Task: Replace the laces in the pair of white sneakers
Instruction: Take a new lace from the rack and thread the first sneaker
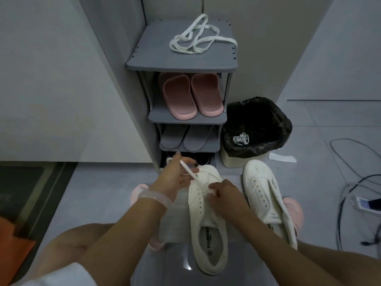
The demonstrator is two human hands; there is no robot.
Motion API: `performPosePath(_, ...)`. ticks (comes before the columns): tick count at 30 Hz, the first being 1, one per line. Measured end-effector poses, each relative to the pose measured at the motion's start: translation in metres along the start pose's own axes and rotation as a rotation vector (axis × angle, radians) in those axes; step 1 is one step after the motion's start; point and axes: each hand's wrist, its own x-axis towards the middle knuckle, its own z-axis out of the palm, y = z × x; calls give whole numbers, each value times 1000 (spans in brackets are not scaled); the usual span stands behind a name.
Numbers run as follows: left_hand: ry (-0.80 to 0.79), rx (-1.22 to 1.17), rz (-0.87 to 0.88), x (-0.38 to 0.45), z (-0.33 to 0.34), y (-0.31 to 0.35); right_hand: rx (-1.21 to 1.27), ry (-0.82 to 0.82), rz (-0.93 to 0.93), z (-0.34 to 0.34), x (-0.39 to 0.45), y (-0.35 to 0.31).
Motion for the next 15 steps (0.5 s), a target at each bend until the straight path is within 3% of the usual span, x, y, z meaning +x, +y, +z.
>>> performPosePath(4, -146, 303, -49, -5, 10, -17, 101, -3, -45, 7, 7, -5)
performPosePath(9, -166, 359, -68, -7, 19, -18, 264, -33, -214, 11, 7, -11)
performPosePath(13, -134, 278, 71, -6, 14, -12, 357, 138, -183, 4, 4, -8)
performPosePath(15, -123, 81, 103, -5, 7, -1, 577, 182, -99, -10, 4, -8)
